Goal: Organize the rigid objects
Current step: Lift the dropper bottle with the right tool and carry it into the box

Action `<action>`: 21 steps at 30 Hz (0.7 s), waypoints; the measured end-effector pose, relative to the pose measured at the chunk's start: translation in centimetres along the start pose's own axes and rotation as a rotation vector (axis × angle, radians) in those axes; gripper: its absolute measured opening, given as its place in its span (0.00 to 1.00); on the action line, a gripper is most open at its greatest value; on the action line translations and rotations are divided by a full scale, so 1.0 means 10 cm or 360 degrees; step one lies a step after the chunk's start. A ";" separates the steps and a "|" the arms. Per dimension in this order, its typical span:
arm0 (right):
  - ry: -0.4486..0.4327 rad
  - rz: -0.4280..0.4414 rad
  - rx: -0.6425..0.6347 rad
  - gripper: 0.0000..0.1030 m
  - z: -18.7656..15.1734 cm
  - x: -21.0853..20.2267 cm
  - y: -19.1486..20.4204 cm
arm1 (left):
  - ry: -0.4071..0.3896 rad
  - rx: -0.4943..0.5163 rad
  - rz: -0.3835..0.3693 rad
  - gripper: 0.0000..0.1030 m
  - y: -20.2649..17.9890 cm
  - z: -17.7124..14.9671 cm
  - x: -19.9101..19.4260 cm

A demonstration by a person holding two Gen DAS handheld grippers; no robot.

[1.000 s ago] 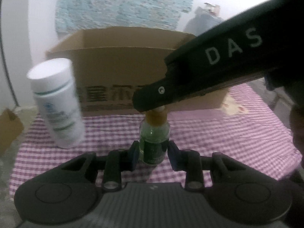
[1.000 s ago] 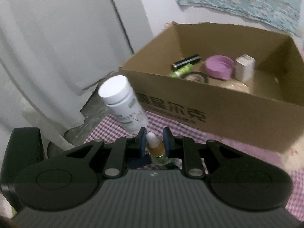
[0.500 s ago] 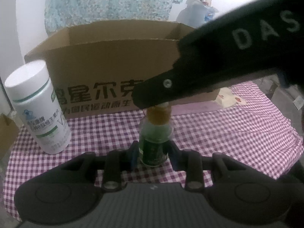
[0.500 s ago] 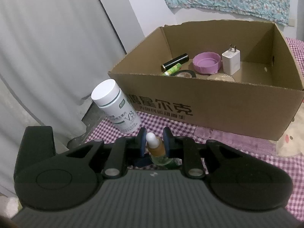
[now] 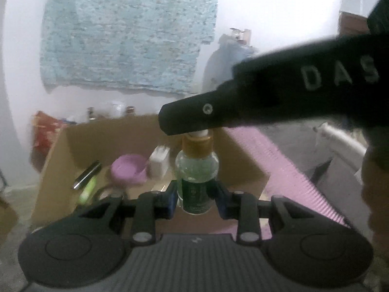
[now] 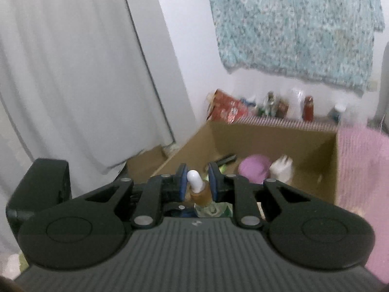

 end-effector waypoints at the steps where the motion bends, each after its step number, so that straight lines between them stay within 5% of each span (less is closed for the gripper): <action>1: -0.0006 -0.0019 0.0002 0.17 0.08 -0.02 -0.07 | 0.0022 -0.0007 -0.0034 0.32 -0.01 0.10 0.10; 10: 0.0119 -0.0155 0.0154 0.17 0.47 0.23 -1.12 | 0.0280 0.0007 -0.0099 0.32 -0.22 0.49 1.11; 21: 0.0207 -0.0134 0.0389 0.16 0.21 0.62 -1.93 | 0.0530 -0.0047 -0.0058 0.33 -0.19 0.39 1.67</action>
Point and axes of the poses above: each gripper's, at about its wrist camera, not at the fingertips, and x roughly the way its jaws point, y to its left, z to its top, the point moved 3 cm from there along x, roughly the way its jaws point, and after that the axes turned 14 degrees about z, right-handed, at the moved point
